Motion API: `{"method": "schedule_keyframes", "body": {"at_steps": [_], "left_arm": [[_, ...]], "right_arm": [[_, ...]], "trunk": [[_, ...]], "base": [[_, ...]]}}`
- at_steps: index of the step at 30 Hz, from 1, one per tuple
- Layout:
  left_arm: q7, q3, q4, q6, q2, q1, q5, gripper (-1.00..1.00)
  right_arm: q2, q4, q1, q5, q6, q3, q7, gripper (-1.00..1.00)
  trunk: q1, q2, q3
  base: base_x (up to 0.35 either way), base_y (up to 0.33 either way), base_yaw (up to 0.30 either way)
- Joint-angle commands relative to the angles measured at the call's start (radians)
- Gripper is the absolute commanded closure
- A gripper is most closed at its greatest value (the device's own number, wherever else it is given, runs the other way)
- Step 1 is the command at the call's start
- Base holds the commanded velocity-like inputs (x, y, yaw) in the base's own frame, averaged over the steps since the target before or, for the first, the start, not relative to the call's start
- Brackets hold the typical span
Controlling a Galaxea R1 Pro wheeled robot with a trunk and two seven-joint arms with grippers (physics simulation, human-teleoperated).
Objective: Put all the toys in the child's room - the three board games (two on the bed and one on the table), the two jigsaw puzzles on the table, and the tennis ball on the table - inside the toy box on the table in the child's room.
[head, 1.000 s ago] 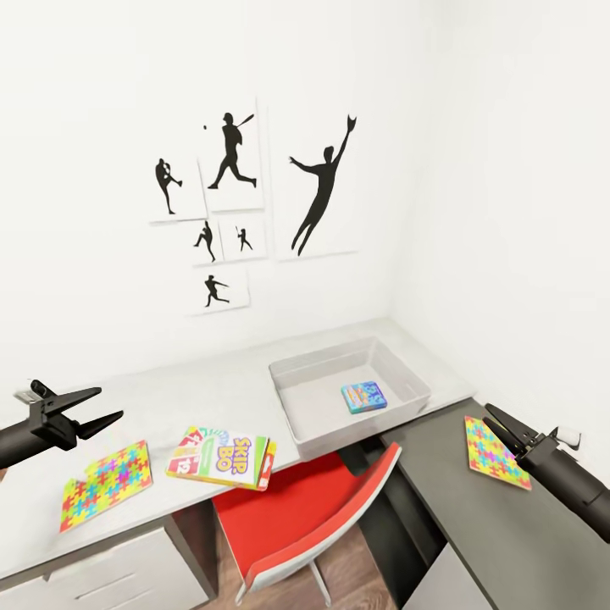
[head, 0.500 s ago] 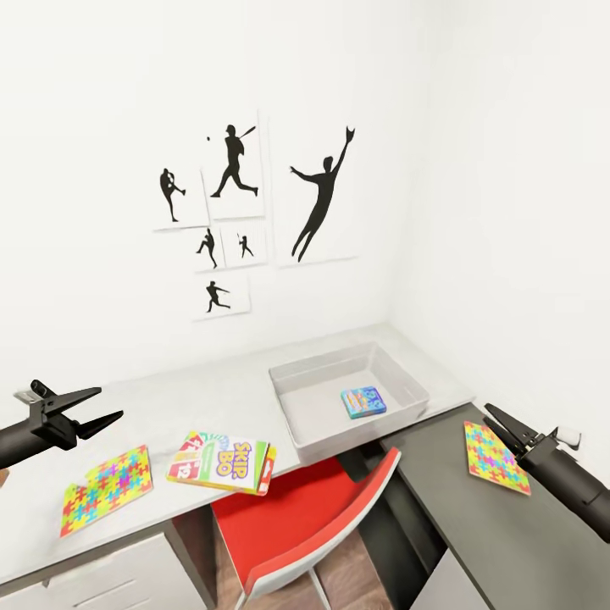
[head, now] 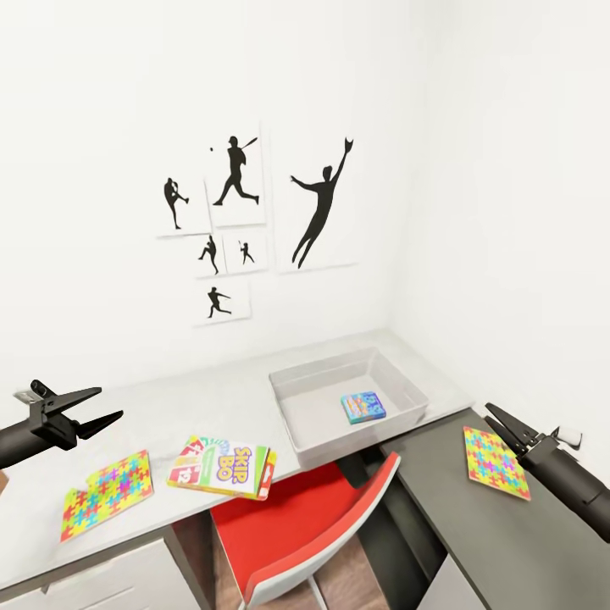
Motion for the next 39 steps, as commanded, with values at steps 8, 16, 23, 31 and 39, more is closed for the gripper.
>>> {"method": "schedule_keyframes", "body": {"at_steps": [8, 16, 23, 31, 39], "left_arm": [[-0.001, -0.005, 0.001, 0.005, 0.000, -0.002, 0.005, -1.00], [-0.002, -0.005, 0.001, 0.004, 0.000, -0.002, 0.005, -1.00], [-0.003, -0.007, 0.001, -0.001, 0.000, -0.002, 0.005, -1.00], [-0.003, -0.007, 0.001, -0.002, 0.000, -0.002, 0.005, -1.00], [-0.006, -0.005, 0.001, -0.002, 0.001, -0.002, 0.005, -1.00]], "right_arm": [[0.000, 0.001, -0.001, 0.000, 0.005, -0.001, 0.003, -1.00], [0.000, 0.001, -0.001, 0.000, 0.005, -0.002, 0.004, -1.00], [0.000, 0.001, -0.001, 0.000, 0.005, -0.003, 0.004, -1.00], [0.000, 0.001, -0.001, 0.000, 0.004, -0.001, 0.003, -1.00], [0.000, 0.001, -0.001, 0.001, 0.004, -0.002, 0.003, -1.00]], "trunk": [[0.001, -0.002, 0.011], [0.001, -0.002, 0.024], [0.001, -0.002, 0.036], [0.001, -0.002, 0.049], [0.001, -0.002, 0.062]], "base": [[0.000, 0.000, 0.006], [0.000, 0.000, 0.058], [0.000, 0.000, 0.067], [0.000, 0.000, 0.068], [0.000, 0.000, 0.081]]}}
